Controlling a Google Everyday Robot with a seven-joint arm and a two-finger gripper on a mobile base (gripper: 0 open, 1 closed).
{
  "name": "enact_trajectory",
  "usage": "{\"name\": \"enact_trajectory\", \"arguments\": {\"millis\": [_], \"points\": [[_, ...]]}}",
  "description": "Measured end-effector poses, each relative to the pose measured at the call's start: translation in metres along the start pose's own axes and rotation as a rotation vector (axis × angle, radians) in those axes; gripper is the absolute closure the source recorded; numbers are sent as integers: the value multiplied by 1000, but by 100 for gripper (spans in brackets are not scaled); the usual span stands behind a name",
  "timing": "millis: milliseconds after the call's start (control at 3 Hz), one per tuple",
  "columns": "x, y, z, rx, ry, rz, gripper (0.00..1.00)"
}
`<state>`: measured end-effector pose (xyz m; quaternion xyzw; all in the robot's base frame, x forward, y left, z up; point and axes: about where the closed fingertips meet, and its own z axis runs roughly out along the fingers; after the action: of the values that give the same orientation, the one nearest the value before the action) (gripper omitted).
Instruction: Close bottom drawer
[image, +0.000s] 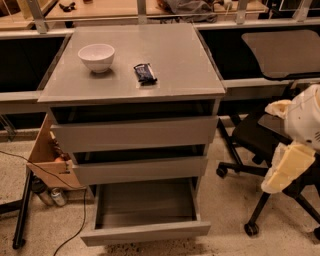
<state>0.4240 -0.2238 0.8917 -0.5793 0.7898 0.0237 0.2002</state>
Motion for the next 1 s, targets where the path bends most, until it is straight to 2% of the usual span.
{"name": "enact_trajectory", "arguments": {"millis": [333, 667, 1000], "points": [[24, 18, 62, -49, -81, 48, 0], [46, 38, 135, -120, -156, 110, 0], [64, 62, 214, -213, -220, 179, 0]]}}
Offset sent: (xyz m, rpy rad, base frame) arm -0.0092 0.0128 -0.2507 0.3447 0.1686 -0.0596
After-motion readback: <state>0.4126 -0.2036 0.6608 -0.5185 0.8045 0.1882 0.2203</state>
